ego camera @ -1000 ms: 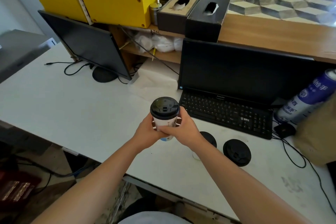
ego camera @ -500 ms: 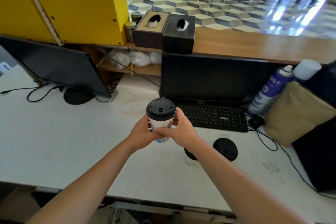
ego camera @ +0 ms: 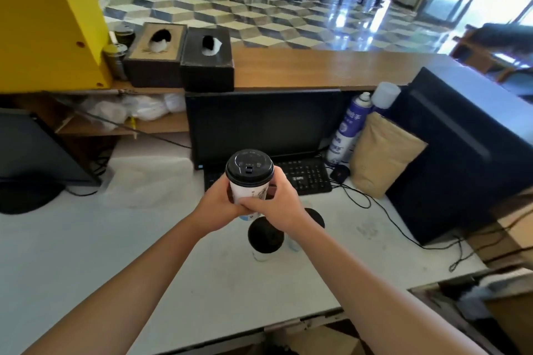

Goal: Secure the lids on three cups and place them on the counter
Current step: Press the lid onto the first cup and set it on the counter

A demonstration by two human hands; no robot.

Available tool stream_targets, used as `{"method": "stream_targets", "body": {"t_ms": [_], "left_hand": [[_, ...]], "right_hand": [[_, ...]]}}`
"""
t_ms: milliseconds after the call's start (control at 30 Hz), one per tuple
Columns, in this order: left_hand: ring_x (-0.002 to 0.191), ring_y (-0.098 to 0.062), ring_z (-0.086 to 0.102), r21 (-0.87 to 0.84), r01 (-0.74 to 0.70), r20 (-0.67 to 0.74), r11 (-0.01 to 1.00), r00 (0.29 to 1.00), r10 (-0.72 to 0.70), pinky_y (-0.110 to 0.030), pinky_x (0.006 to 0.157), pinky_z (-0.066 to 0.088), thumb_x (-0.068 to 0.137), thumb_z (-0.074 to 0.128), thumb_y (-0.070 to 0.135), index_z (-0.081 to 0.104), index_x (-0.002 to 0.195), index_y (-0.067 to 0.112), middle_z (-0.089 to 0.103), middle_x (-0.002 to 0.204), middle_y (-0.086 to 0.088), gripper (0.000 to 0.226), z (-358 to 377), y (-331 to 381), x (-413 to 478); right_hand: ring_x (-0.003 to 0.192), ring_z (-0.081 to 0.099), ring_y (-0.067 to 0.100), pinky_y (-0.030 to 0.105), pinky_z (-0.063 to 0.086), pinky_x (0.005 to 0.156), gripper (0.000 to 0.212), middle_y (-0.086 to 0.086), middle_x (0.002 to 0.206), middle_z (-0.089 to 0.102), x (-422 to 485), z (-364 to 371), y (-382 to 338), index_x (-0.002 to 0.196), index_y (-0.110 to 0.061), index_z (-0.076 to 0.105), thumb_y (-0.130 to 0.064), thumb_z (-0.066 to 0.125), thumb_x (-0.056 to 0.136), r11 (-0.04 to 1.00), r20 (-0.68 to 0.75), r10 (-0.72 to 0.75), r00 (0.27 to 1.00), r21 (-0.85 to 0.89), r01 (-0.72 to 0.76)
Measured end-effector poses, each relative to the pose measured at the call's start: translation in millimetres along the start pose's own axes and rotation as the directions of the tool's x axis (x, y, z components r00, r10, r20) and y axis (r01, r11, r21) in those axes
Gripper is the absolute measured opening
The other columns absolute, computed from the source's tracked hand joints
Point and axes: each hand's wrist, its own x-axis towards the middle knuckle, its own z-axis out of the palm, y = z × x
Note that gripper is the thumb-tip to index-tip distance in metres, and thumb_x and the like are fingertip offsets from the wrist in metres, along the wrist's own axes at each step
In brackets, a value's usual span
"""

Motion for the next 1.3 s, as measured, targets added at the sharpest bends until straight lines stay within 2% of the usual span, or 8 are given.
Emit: {"method": "stream_targets", "body": {"t_ms": [100,167,433,533,800,933,1133,1300], "left_hand": [[0.112,-0.002,0.064,-0.009,-0.033,0.022,0.999,0.999,0.033,-0.019,0.084,0.056,0.069,0.087,0.004,0.051,0.132,0.032,0.065,0.121,0.016,0.078,21.2,12.6,15.2],[0.112,0.000,0.064,-0.010,-0.041,0.037,0.999,0.998,0.042,-0.017,0.083,0.056,0.068,0.087,0.004,0.051,0.131,0.034,0.066,0.119,0.017,0.078,34.9,20.4,26.4],[0.110,-0.006,0.066,-0.021,-0.032,0.011,0.999,0.999,0.032,-0.026,0.087,0.057,0.066,0.086,-0.001,0.053,0.130,0.025,0.069,0.118,0.008,0.076,74.1,41.0,70.9],[0.109,-0.005,0.067,0.005,-0.030,-0.021,1.000,0.999,0.030,-0.025,0.087,0.057,0.066,0.088,0.002,0.055,0.128,0.025,0.070,0.116,0.008,0.074,80.6,46.2,87.9],[0.107,-0.006,0.067,0.054,-0.045,-0.184,0.998,0.981,0.055,-0.028,0.088,0.056,0.066,0.087,0.003,0.057,0.120,0.032,0.072,0.112,0.012,0.069,53.0,80.6,142.6],[0.105,-0.008,0.067,0.119,-0.053,-0.288,0.991,0.954,0.086,-0.034,0.093,0.056,0.064,0.089,0.014,0.055,0.124,0.034,0.071,0.113,0.013,0.073,20.0,105.4,179.2],[0.108,-0.013,0.066,0.157,-0.088,-0.370,0.984,0.918,0.141,-0.039,0.097,0.054,0.060,0.089,0.012,0.054,0.126,0.026,0.071,0.114,0.007,0.075,-25.3,154.5,238.7],[0.110,-0.017,0.065,0.175,-0.092,-0.421,0.980,0.893,0.159,-0.034,0.092,0.054,0.063,0.087,0.012,0.056,0.125,0.024,0.070,0.116,0.004,0.071,-45.4,174.8,284.9]], "right_hand": [[0.113,0.063,0.008,0.034,0.058,0.093,0.077,-0.013,0.120,0.066,4.6,-24.9,11.4,0.133,-0.031,0.049,-0.025,0.091,0.068,1.000,-0.054,0.009,0.998,0.019,-0.008],[0.111,0.064,0.007,0.035,0.058,0.093,0.076,-0.013,0.119,0.067,9.5,-42.3,17.9,0.131,-0.031,0.051,-0.024,0.091,0.068,1.000,-0.071,0.005,0.997,0.027,-0.003],[0.105,0.063,-0.001,0.017,0.052,0.080,0.072,-0.017,0.115,0.066,41.4,-102.4,33.7,0.131,-0.030,0.052,-0.020,0.090,0.071,0.999,-0.030,-0.017,0.999,0.043,0.019],[0.103,0.064,-0.002,0.014,0.052,0.075,0.070,-0.017,0.112,0.066,57.8,-116.7,35.8,0.129,-0.029,0.052,-0.019,0.090,0.071,0.997,-0.012,-0.037,0.999,0.068,0.038],[0.109,0.064,0.004,0.023,0.056,0.083,0.070,-0.013,0.122,0.065,136.2,-134.0,-0.7,0.129,-0.032,0.053,-0.026,0.091,0.070,0.982,0.081,-0.176,0.981,0.088,0.168],[0.111,0.065,0.009,0.035,0.057,0.091,0.077,-0.011,0.128,0.063,185.0,-141.1,-41.4,0.133,-0.034,0.051,-0.030,0.091,0.068,0.965,0.116,-0.255,0.960,0.088,0.245],[0.090,0.062,-0.003,0.016,0.051,0.071,0.067,-0.023,0.106,0.059,251.7,-156.3,-105.8,0.128,-0.028,0.051,-0.014,0.088,0.074,0.931,0.126,-0.362,0.924,0.106,0.350],[0.108,0.066,0.019,0.046,0.058,0.089,0.072,-0.009,0.121,0.061,304.6,-159.5,-133.4,0.132,-0.029,0.050,-0.021,0.089,0.071,0.920,0.091,-0.391,0.916,0.077,0.385]]}}
